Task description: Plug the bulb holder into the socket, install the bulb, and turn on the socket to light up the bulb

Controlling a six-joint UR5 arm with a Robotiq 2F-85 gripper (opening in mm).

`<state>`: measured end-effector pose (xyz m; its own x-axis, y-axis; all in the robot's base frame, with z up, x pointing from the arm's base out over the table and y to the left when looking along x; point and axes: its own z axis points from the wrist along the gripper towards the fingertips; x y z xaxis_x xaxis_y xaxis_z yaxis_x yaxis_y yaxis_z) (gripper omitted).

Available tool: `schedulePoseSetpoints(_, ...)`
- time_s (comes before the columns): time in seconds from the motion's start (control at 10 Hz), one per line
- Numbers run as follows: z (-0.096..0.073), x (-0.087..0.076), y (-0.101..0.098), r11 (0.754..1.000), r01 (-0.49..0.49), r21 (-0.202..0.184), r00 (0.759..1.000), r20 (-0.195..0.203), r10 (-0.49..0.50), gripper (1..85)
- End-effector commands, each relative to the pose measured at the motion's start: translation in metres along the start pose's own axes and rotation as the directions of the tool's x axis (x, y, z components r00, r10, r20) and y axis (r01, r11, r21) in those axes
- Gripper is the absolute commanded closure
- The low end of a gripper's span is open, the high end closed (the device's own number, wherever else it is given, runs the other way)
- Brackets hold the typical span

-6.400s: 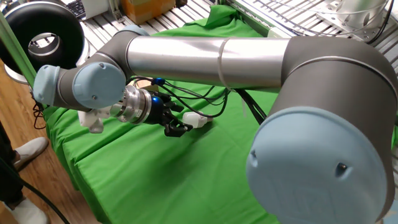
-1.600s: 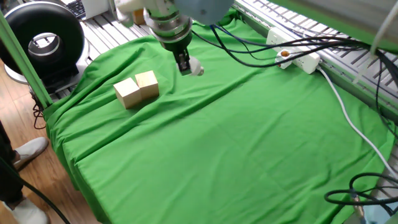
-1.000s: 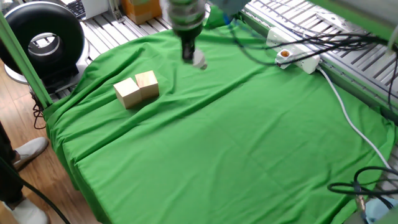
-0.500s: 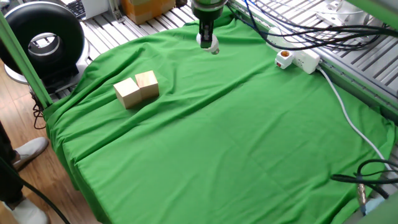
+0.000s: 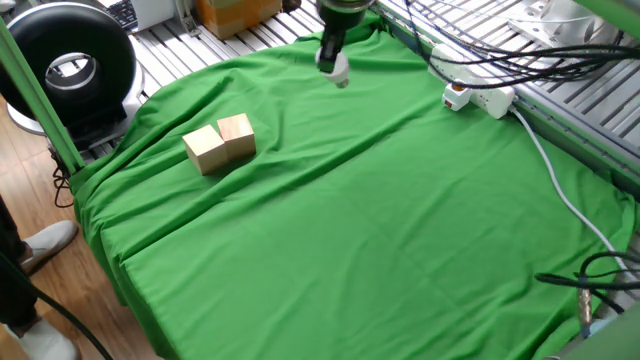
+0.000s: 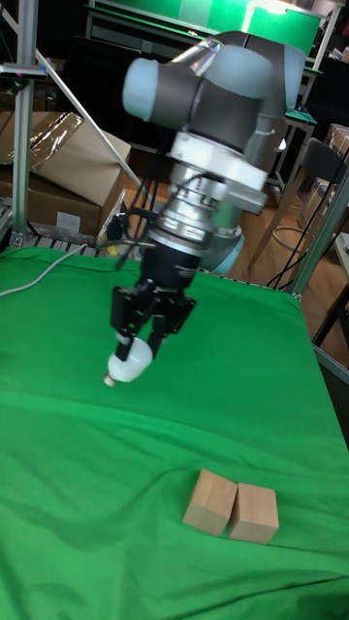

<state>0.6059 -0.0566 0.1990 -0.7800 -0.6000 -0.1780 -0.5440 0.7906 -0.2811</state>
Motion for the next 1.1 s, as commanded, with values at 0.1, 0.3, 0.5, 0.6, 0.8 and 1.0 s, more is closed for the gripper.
schedulePoseSetpoints(0.1,0.003,0.067,-0.055,0.999,0.025,-0.048,1.0,-0.004,-0.025,84.7)
schedulePoseSetpoints(0.3,0.01,0.102,-0.072,0.997,0.038,-0.072,0.999,0.006,-0.037,84.7)
schedulePoseSetpoints(0.5,0.01,0.101,-0.073,0.995,0.06,-0.077,0.997,0.049,-0.056,84.7)
schedulePoseSetpoints(0.6,0.01,0.097,-0.075,0.995,0.08,-0.066,0.995,0.068,-0.075,84.7)
schedulePoseSetpoints(0.8,0.009,0.091,-0.069,0.996,0.007,-0.094,0.996,0.087,0.001,84.7)
schedulePoseSetpoints(1.0,0.008,0.088,-0.062,0.984,-0.161,-0.075,0.984,0.068,0.166,84.7)
